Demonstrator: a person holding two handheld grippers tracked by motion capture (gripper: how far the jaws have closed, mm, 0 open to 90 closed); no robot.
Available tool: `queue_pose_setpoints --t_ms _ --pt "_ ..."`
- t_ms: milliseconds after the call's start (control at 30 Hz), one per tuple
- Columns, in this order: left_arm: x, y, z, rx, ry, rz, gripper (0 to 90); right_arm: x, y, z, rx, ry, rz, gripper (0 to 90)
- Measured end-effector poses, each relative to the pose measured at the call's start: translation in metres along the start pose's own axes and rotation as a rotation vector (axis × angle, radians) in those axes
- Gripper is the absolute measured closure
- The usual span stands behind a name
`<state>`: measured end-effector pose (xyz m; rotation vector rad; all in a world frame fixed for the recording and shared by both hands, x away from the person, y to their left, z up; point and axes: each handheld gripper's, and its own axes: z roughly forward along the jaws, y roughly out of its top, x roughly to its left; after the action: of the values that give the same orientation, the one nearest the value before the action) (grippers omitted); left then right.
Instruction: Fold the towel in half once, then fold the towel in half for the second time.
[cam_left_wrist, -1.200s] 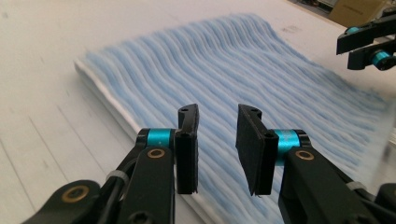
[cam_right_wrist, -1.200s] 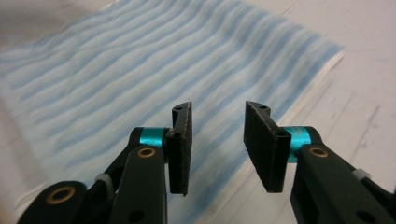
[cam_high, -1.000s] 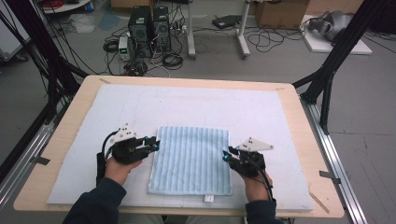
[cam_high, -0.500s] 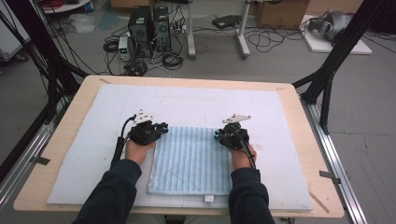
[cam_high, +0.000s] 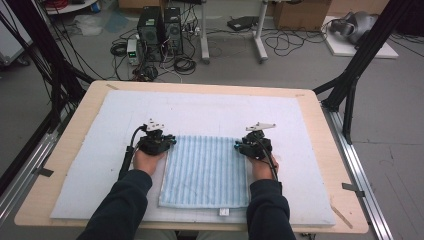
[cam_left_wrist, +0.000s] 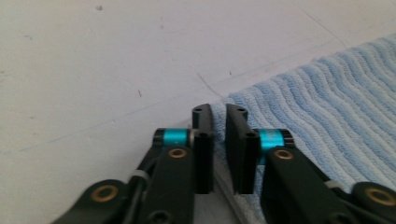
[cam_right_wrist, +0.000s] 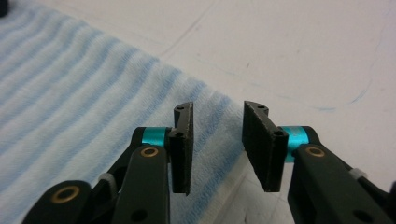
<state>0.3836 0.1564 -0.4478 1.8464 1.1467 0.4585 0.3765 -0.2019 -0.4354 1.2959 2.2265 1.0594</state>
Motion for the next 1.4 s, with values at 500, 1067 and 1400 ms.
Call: queue_pose_setpoints --t_ms 500,1067,1400 --pt "0.008 0.013 -0.059 -0.166 -0.203 -0.004 23.8 -0.013 -0.01 -0.065 -0.116 0.032 -0.081 18.2" --pt "0.006 0.004 -0.089 -0.197 -0.218 0.062 23.2 -0.009 -0.023 -0.087 -0.174 0.045 -0.112 11.8" --pt "0.01 0.003 -0.089 -0.201 -0.206 0.045 22.9 -0.011 -0.023 -0.086 -0.181 0.046 -0.098 11.8"
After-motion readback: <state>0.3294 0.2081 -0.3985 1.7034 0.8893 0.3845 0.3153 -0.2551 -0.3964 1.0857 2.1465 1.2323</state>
